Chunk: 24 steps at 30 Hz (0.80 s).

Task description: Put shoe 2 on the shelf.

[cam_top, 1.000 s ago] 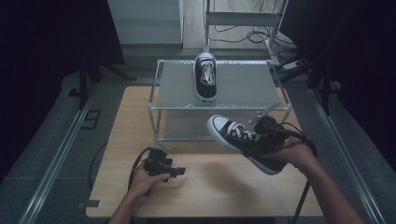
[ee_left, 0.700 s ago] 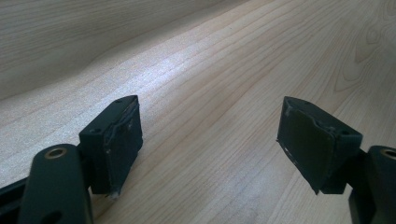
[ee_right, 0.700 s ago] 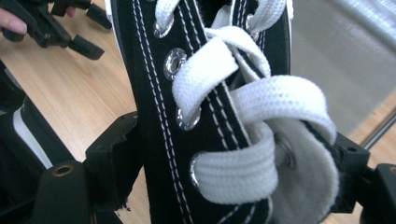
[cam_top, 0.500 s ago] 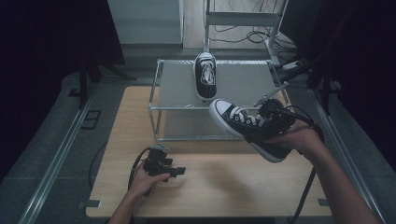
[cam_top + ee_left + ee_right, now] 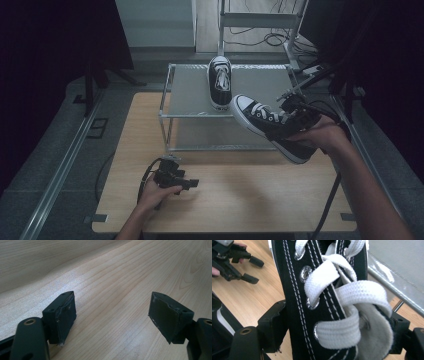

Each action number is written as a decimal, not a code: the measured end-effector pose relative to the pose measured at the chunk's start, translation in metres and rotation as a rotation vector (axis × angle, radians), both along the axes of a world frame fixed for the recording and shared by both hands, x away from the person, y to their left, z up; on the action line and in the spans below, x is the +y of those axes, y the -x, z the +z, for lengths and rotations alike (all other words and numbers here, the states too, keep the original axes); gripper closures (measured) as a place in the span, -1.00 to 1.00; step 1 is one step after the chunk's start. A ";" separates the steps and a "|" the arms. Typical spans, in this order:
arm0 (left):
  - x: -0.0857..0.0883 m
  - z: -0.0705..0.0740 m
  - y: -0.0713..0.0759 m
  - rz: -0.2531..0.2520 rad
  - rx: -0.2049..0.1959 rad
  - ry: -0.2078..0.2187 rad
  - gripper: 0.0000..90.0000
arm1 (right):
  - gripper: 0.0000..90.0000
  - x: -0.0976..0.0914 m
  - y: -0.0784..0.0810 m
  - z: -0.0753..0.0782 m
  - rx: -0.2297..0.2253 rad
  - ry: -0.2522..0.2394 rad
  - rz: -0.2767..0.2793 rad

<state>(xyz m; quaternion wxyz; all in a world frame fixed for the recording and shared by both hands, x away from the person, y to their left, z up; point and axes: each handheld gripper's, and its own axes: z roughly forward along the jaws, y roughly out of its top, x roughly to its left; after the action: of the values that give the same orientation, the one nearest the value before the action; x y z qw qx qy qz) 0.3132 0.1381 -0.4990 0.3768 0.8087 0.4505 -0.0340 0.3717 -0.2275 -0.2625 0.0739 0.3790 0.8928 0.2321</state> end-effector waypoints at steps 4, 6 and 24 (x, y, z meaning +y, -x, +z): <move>0.000 0.001 0.000 -0.001 -0.003 0.001 -0.50 | -0.52 -0.003 -0.010 0.003 0.004 0.011 -0.033; 0.000 0.001 0.000 0.000 -0.003 0.004 -0.50 | -0.52 -0.004 -0.016 0.003 0.015 0.014 -0.051; 0.001 0.001 0.000 -0.005 -0.003 0.008 -0.50 | -0.52 0.007 -0.072 0.009 0.025 0.060 -0.232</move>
<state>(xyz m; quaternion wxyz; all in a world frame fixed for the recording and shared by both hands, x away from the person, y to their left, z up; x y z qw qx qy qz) 0.3131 0.1389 -0.4976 0.3807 0.8084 0.4476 -0.0356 0.4434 -0.2205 -0.2530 0.1006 0.4804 0.8502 0.1905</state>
